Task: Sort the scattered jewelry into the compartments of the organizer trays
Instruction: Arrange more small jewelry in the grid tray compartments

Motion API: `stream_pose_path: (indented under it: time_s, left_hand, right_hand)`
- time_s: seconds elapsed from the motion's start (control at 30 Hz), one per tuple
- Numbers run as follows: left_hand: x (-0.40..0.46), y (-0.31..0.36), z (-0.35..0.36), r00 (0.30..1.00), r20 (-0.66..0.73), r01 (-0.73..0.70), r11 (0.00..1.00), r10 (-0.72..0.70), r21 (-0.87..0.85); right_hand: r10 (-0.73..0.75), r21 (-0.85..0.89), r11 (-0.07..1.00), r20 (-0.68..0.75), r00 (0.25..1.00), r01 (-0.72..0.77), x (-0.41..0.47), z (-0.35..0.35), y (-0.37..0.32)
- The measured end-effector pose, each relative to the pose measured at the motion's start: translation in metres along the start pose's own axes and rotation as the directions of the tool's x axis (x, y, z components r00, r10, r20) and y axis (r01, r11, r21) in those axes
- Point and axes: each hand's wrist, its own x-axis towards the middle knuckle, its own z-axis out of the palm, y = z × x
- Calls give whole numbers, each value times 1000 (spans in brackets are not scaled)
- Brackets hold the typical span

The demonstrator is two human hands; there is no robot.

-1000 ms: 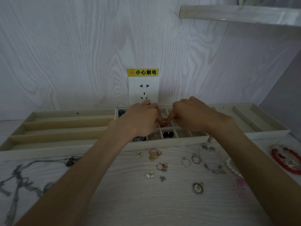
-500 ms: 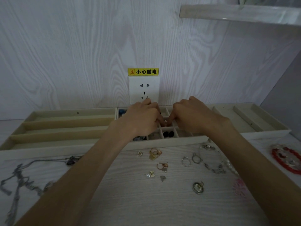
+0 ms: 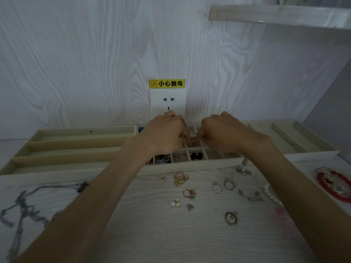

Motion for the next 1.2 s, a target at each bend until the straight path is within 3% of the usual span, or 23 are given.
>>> stream_pose_path:
  time_s: [0.7, 0.87, 0.93, 1.2]
  left_hand:
    - [2, -3, 10, 998, 65, -31, 999, 28, 34]
    - [2, -6, -3, 988, -133, 60, 992, -76, -114]
    - [1, -5, -5, 980, -175, 78, 994, -91, -82]
    - [2, 0, 7, 998, -67, 12, 995, -5, 95]
  right_hand:
    - [16, 12, 1000, 27, 1000, -16, -2, -1, 1]
    - [59, 74, 996, -27, 998, -56, -4, -10, 9]
    - [58, 100, 994, -50, 997, -53, -4, -11, 11]
    - [12, 111, 994, -25, 1000, -9, -2, -8, 1]
